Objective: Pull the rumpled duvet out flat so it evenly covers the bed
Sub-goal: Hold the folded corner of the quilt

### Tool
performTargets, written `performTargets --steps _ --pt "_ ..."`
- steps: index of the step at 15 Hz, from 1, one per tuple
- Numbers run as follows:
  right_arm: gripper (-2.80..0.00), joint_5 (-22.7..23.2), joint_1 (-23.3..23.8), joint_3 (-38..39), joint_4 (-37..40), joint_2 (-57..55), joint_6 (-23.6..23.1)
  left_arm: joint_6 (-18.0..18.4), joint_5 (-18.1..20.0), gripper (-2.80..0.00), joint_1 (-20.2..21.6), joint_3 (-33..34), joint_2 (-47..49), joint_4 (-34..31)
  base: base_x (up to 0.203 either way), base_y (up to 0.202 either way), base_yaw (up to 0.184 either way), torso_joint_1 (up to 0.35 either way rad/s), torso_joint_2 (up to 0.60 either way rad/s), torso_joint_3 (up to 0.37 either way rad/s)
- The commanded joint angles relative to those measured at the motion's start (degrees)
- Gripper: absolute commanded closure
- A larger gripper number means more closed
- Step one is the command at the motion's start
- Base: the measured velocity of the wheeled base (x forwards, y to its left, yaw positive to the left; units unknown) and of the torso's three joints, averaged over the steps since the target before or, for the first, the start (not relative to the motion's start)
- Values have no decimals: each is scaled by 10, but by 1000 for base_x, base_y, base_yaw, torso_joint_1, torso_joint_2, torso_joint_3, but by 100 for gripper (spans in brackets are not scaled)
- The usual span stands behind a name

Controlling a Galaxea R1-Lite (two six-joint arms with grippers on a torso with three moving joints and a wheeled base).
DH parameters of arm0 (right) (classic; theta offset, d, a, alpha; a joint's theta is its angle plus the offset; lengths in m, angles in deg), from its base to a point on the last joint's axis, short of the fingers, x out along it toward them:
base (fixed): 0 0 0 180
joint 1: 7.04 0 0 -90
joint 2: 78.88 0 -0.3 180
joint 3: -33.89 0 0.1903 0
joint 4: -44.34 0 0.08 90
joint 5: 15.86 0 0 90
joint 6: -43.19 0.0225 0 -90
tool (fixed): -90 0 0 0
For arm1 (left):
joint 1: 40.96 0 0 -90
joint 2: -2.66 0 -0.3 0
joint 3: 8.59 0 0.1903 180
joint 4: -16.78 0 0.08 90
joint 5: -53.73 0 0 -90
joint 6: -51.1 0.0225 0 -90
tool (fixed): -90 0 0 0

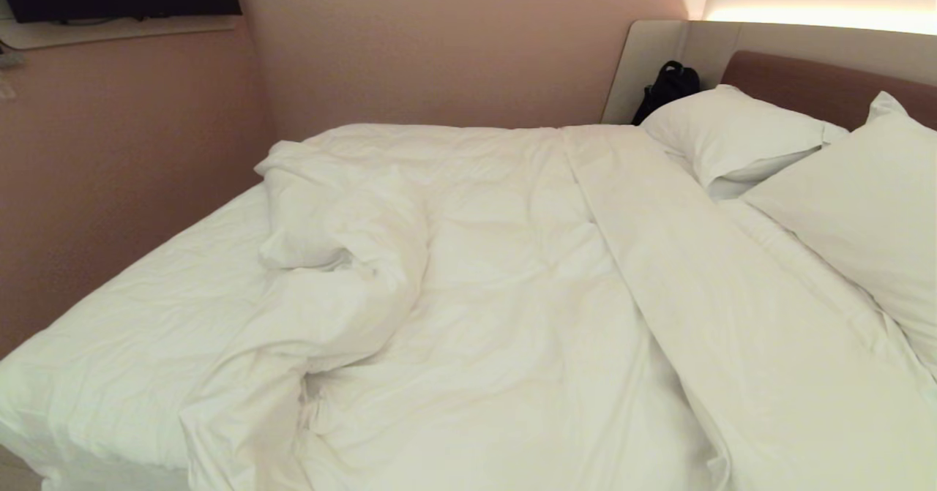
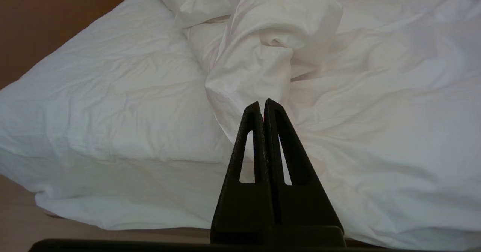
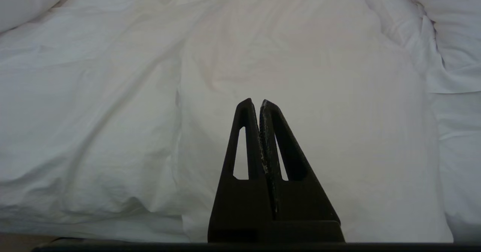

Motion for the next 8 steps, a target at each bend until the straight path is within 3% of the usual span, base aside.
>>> performTargets --steps 1,3,8 --pt "0 0 0 0 0 1 0 0 0 0 0 0 0 0 0 0 0 0 0 0" --pt "0 0 -1 0 0 0 0 0 0 0 0 0 0 0 -4 107 0 2 2 2" --pt "0 0 0 0 0 0 0 -4 -1 0 0 0 0 0 0 196 -1 2 5 2"
